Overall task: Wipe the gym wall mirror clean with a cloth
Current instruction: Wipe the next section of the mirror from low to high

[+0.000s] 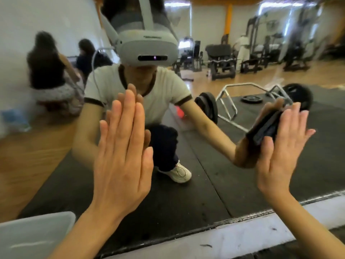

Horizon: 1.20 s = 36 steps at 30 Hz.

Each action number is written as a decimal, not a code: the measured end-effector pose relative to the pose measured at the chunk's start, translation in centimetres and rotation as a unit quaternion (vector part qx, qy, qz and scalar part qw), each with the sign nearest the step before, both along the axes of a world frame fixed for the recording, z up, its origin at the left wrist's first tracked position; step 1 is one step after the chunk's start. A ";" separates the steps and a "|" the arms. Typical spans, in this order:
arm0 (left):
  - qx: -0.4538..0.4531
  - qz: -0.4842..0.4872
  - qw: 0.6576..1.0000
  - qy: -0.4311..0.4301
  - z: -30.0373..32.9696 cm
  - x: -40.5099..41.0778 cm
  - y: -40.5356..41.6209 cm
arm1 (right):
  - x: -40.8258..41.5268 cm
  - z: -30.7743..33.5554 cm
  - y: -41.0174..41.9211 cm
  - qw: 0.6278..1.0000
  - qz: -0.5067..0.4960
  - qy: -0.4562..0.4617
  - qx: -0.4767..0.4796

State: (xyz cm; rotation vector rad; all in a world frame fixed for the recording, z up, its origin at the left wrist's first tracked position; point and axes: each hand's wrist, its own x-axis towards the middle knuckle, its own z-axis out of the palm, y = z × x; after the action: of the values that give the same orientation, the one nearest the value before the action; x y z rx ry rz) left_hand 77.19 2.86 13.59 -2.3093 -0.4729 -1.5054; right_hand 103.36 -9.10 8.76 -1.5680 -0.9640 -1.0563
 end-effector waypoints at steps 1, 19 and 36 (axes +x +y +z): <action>-0.010 -0.001 1.000 -0.008 -0.6 -1.2 0.6 | -0.2 0.0 0.0 0.998 -0.001 0.054 0.030; 0.004 0.126 0.990 -0.058 -4.0 -7.0 5.5 | -4.1 -2.2 2.6 0.999 -0.004 0.029 0.025; -0.026 0.121 0.992 -0.015 -2.7 -8.2 3.8 | -8.2 -0.8 4.6 0.991 0.044 -0.125 -0.035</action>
State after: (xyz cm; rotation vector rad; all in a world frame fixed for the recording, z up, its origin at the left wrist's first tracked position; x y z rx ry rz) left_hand 68.96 6.69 10.94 -2.1780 -0.7765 -1.4261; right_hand 95.19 -4.52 7.97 -1.4587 -1.2405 -1.1862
